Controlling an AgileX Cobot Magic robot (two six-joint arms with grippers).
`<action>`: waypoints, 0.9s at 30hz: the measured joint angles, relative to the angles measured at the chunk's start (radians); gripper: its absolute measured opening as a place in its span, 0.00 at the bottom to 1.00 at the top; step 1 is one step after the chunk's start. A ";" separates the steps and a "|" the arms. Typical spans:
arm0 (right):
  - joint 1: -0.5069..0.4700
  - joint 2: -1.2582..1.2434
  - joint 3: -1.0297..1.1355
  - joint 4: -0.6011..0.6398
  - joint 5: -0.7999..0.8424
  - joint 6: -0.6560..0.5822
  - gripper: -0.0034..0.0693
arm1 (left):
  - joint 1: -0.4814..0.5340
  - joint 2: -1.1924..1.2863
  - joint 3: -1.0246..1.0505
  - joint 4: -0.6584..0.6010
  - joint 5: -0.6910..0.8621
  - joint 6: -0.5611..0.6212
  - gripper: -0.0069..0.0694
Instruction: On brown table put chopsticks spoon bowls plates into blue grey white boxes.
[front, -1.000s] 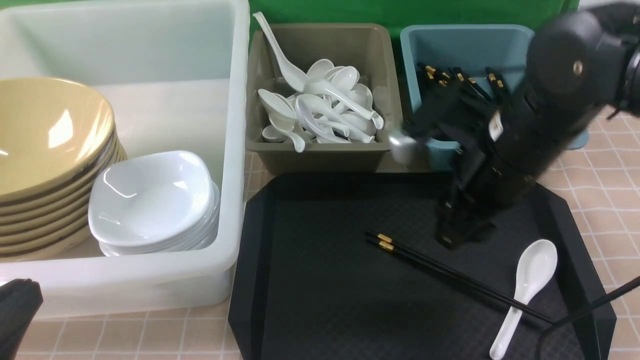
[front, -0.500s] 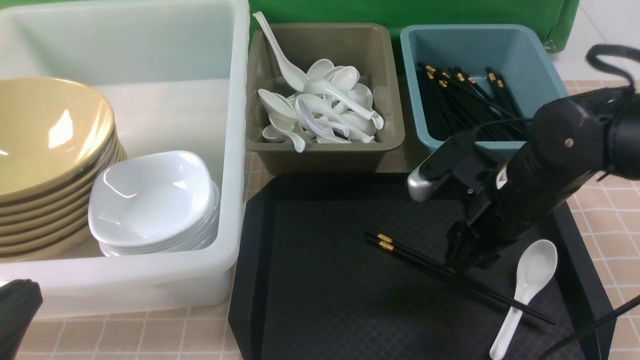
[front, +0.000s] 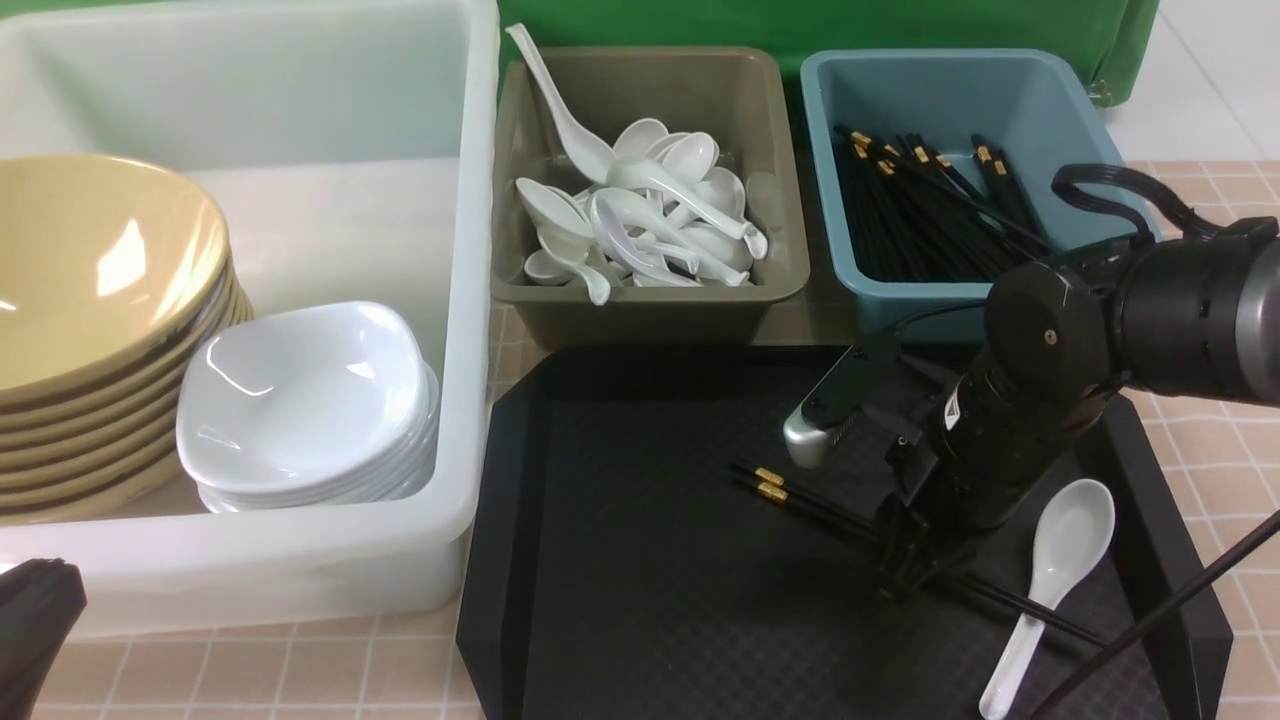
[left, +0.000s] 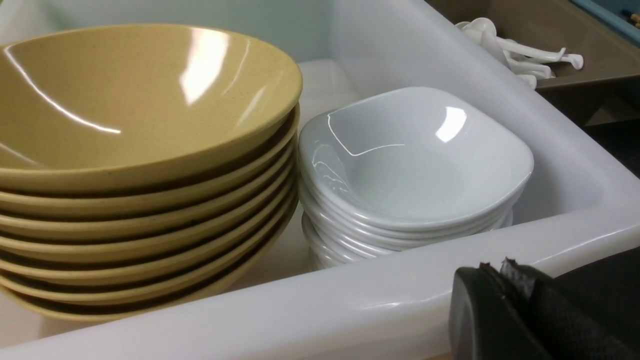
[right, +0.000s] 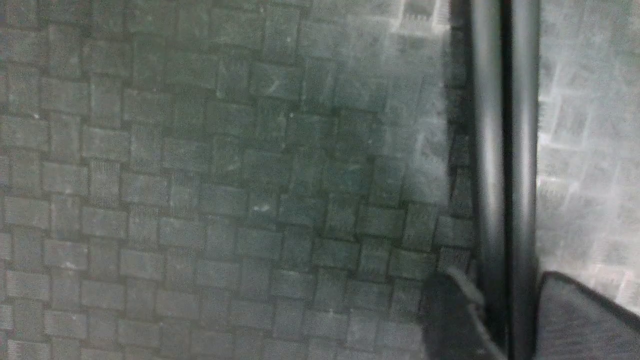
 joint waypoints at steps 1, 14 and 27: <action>0.000 0.000 0.000 0.000 0.000 0.000 0.35 | 0.000 0.000 0.000 0.000 0.000 0.000 0.10; 0.000 -0.018 0.001 0.010 0.007 0.008 0.26 | 0.000 0.000 0.000 0.000 0.000 0.000 0.10; 0.000 -0.234 0.002 0.129 0.030 -0.054 0.26 | 0.000 0.000 0.000 0.000 0.000 0.000 0.10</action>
